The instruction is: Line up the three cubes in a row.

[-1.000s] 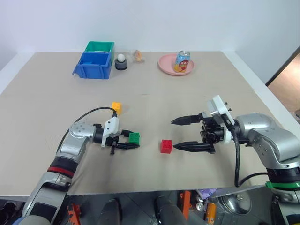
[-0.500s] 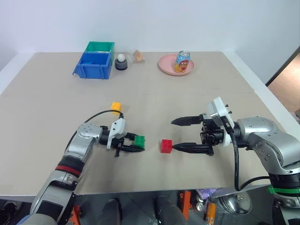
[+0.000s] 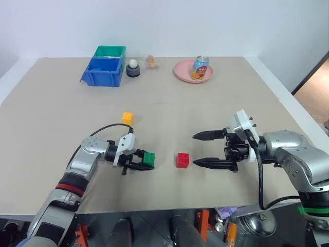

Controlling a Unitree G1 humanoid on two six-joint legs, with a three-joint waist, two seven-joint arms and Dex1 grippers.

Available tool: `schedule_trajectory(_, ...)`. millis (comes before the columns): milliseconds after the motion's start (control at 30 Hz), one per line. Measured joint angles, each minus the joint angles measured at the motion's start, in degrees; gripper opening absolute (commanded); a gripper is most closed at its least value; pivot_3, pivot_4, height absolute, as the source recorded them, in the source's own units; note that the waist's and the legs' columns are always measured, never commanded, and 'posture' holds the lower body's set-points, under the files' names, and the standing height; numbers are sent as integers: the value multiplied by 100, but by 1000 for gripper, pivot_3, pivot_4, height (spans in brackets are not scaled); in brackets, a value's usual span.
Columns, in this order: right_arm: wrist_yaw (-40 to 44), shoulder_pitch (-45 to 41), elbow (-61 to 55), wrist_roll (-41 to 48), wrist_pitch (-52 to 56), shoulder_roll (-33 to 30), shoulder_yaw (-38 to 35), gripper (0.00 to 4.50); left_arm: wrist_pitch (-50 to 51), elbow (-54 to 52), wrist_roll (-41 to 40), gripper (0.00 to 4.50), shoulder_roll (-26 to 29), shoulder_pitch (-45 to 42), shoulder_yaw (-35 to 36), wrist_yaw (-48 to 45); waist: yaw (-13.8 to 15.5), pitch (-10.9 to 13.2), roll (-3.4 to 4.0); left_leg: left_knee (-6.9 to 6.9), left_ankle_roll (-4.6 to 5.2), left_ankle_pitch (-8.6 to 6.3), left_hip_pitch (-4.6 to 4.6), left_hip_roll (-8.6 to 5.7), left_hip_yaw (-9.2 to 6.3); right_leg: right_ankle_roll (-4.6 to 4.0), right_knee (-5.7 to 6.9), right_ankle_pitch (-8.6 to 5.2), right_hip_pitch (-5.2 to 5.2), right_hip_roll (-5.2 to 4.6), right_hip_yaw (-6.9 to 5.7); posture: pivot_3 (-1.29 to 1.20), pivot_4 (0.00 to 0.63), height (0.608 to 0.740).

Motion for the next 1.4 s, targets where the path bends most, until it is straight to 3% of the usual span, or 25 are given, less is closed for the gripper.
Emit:
schedule_trajectory(767,343,140,305,-199,-386,-360,-171,4500,-221,209,-60,1348,-79,0,66,59,3,0,0,3,1,1,2,0,0,2,0,2,3,0,0,0,150,740)
schedule_trajectory(800,342,140,305,-200,-387,-358,-170,4500,-223,214,-60,2367,-85,0,71,62,3,0,0,4,1,1,2,0,0,3,0,2,3,0,0,0,150,740)
schedule_trajectory(1000,337,124,306,-246,-396,-323,-158,4500,-95,250,-145,4395,-142,-4,135,35,2,0,0,9,1,1,1,-1,0,4,0,3,6,-1,0,0,150,740)
schedule_trajectory(1400,352,-53,378,-235,-320,-259,-152,4500,712,-597,-793,4470,-42,149,402,-20,-7,0,0,8,1,1,1,0,0,4,0,3,4,0,1,0,150,740)
